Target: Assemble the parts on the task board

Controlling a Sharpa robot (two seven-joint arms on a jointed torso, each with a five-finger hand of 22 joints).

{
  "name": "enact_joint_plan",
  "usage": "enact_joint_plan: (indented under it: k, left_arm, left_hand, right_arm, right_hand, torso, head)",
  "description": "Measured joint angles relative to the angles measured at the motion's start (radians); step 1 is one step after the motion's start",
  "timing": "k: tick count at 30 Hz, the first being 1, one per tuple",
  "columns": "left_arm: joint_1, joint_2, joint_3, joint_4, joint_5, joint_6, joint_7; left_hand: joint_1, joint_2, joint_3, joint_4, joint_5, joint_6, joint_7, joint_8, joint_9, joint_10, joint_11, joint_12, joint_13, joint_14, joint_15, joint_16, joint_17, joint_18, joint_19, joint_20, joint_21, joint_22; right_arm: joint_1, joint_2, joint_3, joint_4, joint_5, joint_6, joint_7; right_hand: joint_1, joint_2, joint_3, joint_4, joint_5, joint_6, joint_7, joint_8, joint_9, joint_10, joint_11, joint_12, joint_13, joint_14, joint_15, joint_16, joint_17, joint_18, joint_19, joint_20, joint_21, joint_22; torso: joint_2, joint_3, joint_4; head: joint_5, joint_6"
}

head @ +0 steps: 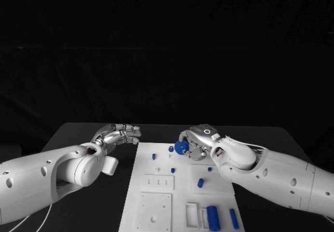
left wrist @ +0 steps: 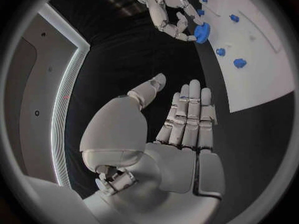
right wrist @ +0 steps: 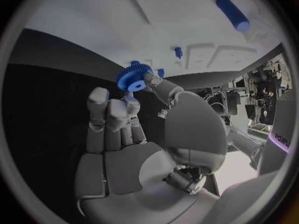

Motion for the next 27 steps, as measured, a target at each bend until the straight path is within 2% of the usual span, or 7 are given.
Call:
enact_joint_plan:
  k: [2, 6, 11, 20, 27]
  left_arm:
    - [0.000, 0.000, 0.000, 0.002, 0.000, 0.000, 0.000]
    - [0.000, 0.001, 0.000, 0.004, 0.000, 0.000, 0.000]
    - [0.000, 0.001, 0.000, 0.008, 0.000, 0.000, 0.000]
    - [0.000, -0.005, 0.000, 0.025, -0.016, -0.001, 0.000]
    - [0.000, -0.011, 0.000, 0.041, -0.021, -0.001, 0.000]
  left_hand:
    - [0.000, 0.000, 0.000, 0.000, 0.000, 0.000, 0.000, 0.000, 0.000, 0.000, 0.000, 0.000, 0.000, 0.000, 0.000, 0.000, 0.000, 0.000, 0.000, 0.000, 0.000, 0.000]
    - [0.000, 0.000, 0.000, 0.000, 0.000, 0.000, 0.000, -0.004, 0.000, 0.000, 0.000, 0.000, 0.000, 0.000, 0.000, 0.000, 0.000, 0.000, 0.000, 0.000, 0.000, 0.000]
    - [0.000, 0.000, 0.000, 0.000, 0.000, 0.000, 0.000, -0.004, 0.000, 0.000, 0.000, 0.000, 0.000, 0.000, 0.000, 0.000, 0.000, 0.000, 0.000, 0.000, 0.000, 0.000]
    - [0.000, 0.000, 0.000, 0.000, 0.000, 0.000, 0.000, -0.004, 0.000, 0.000, 0.000, 0.000, 0.000, 0.000, 0.000, 0.000, 0.000, 0.000, 0.000, 0.000, 0.000, 0.000]
    - [0.000, 0.000, 0.000, 0.000, 0.000, 0.000, 0.000, -0.004, 0.000, 0.000, 0.000, 0.000, 0.000, 0.000, 0.000, 0.000, 0.001, -0.004, 0.000, 0.000, 0.000, 0.000]
  right_arm:
    - [0.000, 0.010, -0.003, 0.002, -0.011, -0.002, -0.004]
    - [0.001, 0.027, -0.017, 0.000, -0.026, -0.002, -0.010]
    - [0.000, 0.058, -0.030, -0.023, -0.041, -0.002, -0.016]
    - [0.000, 0.097, -0.049, -0.054, -0.053, 0.000, -0.019]
    - [0.001, 0.122, -0.057, -0.076, -0.056, 0.000, -0.020]
  right_hand:
    - [0.000, 0.000, 0.000, 0.000, 0.000, 0.000, 0.000, 0.000, 0.000, 0.000, 0.000, 0.000, 0.000, 0.000, 0.000, 0.000, 0.000, 0.000, 0.000, 0.000, 0.000, 0.000]
    - [0.000, 0.000, 0.003, 0.003, 0.000, 0.000, 0.000, 0.000, 0.000, 0.000, 0.000, 0.000, 0.000, 0.000, 0.000, 0.000, 0.000, 0.000, 0.000, 0.000, 0.000, 0.000]
    - [0.000, 0.000, 0.003, 0.003, 0.000, 0.001, 0.000, -0.002, 0.000, 0.000, 0.000, 0.000, 0.000, 0.000, 0.000, 0.000, 0.000, 0.000, 0.000, 0.000, 0.000, 0.000]
    - [0.000, 0.000, 0.003, 0.003, -0.004, 0.003, 0.000, -0.003, 0.000, 0.002, 0.002, 0.000, -0.001, 0.000, 0.000, 0.000, 0.001, 0.000, 0.000, 0.000, 0.000, 0.000]
    - [0.000, 0.000, 0.003, 0.003, -0.004, 0.005, -0.002, -0.006, -0.002, 0.004, 0.000, 0.000, -0.001, 0.000, 0.001, 0.000, 0.001, 0.000, 0.000, 0.000, 0.004, 0.000]
  torso:
    - [0.000, -0.0002, 0.0004]
    - [0.000, -0.0013, 0.0012]
    - [0.001, -0.0020, 0.0017]
    - [0.003, -0.0019, 0.0025]
    - [0.008, -0.0051, 0.0049]
  head:
    - [0.001, 0.000]
    - [0.004, 0.000]
    - [0.007, -0.001]
    - [0.007, -0.007]
    - [0.010, -0.007]
